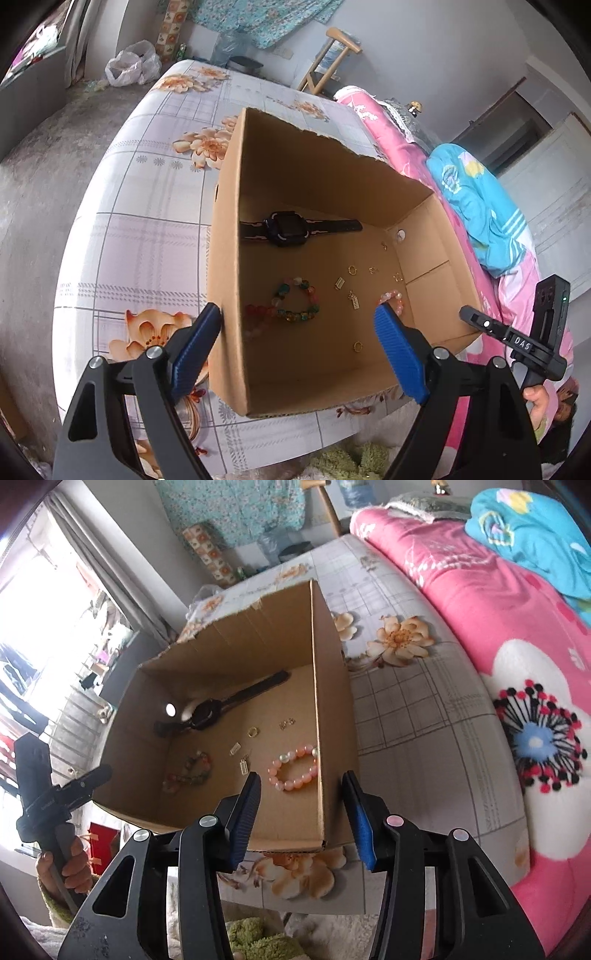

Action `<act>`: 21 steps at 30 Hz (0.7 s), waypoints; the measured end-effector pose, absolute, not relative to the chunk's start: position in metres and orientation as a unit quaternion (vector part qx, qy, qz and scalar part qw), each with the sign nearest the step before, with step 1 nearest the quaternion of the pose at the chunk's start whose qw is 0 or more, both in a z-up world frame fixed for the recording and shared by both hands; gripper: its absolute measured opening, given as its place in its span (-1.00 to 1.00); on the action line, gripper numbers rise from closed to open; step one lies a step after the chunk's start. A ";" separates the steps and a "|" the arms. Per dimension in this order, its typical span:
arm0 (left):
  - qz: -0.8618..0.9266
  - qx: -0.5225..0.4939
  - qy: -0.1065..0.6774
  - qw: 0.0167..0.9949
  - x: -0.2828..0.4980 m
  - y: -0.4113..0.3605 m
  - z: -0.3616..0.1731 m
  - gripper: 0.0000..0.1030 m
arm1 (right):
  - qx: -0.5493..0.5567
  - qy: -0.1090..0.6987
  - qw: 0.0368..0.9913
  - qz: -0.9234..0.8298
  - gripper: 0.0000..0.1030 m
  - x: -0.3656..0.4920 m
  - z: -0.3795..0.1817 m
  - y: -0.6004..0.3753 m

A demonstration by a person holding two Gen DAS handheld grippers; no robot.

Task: Organize jewelry
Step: 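Withdraw both grippers back from the box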

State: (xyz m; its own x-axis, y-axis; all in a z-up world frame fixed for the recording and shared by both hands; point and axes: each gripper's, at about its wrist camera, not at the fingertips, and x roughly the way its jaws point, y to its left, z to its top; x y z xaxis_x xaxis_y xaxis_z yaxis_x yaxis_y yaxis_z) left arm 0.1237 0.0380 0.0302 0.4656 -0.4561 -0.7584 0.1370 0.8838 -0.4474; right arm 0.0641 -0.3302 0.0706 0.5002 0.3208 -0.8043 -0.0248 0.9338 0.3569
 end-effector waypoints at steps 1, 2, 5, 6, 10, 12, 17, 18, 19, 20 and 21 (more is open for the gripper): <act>-0.166 -0.156 0.478 0.849 0.119 0.038 0.033 0.60 | 0.152 0.479 0.859 0.096 -0.03 0.060 0.074 -0.331; -0.154 -0.147 0.468 0.858 0.116 0.038 0.037 0.60 | 0.147 0.464 0.870 0.083 0.04 0.053 0.080 -0.330; -0.109 -0.101 0.418 0.896 0.096 0.035 0.055 0.64 | 0.121 0.414 0.900 0.056 0.30 0.030 0.097 -0.326; -0.097 -0.090 0.400 0.907 0.087 0.034 0.061 0.71 | 0.110 0.400 0.908 0.050 0.40 0.021 0.102 -0.323; -0.076 -0.079 0.358 0.927 0.060 0.032 0.074 0.86 | 0.075 0.378 0.922 0.043 0.65 -0.004 0.107 -0.308; -0.064 -0.076 0.349 0.932 0.051 0.028 0.076 0.89 | 0.047 0.378 0.923 0.047 0.71 -0.012 0.104 -0.296; -0.040 -0.070 0.367 0.927 0.042 0.018 0.062 0.89 | 0.007 0.394 0.917 0.057 0.78 -0.019 0.087 -0.273; -0.026 -0.062 0.369 0.927 0.040 0.014 0.059 0.89 | 0.004 0.395 0.917 0.058 0.79 -0.020 0.085 -0.271; -0.013 -0.050 0.368 0.928 0.038 0.010 0.057 0.89 | -0.002 0.396 0.916 0.059 0.82 -0.020 0.082 -0.267; -0.001 -0.033 0.364 0.931 0.036 0.005 0.056 0.89 | -0.004 0.396 0.916 0.060 0.83 -0.021 0.081 -0.265; 0.007 -0.016 0.360 0.933 0.032 0.001 0.055 0.89 | -0.007 0.394 0.917 0.059 0.84 -0.021 0.081 -0.263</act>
State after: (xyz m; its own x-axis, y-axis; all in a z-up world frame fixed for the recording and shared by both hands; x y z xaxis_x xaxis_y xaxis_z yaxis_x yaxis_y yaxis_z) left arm 0.0325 0.0008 0.0548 0.7407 0.0012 -0.6718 -0.0249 0.9994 -0.0256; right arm -0.0211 -0.2628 0.0809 0.6823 0.1026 -0.7238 -0.1134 0.9930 0.0339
